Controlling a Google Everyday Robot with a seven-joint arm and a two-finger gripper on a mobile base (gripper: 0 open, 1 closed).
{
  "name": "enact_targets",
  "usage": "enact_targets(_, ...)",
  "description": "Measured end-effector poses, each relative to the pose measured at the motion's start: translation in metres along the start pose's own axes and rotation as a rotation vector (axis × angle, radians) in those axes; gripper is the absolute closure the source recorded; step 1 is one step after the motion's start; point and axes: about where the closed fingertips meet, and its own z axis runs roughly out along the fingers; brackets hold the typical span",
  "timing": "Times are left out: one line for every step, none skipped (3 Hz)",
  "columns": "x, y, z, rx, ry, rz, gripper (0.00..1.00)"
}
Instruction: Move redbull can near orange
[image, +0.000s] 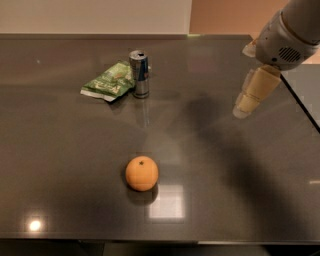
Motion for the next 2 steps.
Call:
enact_targets(-0.040, -0.045, 0.042, 0.032, -0.094, 0.006, 0.00)
enact_targets(-0.073, -0.080, 0.077, 0.054, -0.174, 0.036, 0.00)
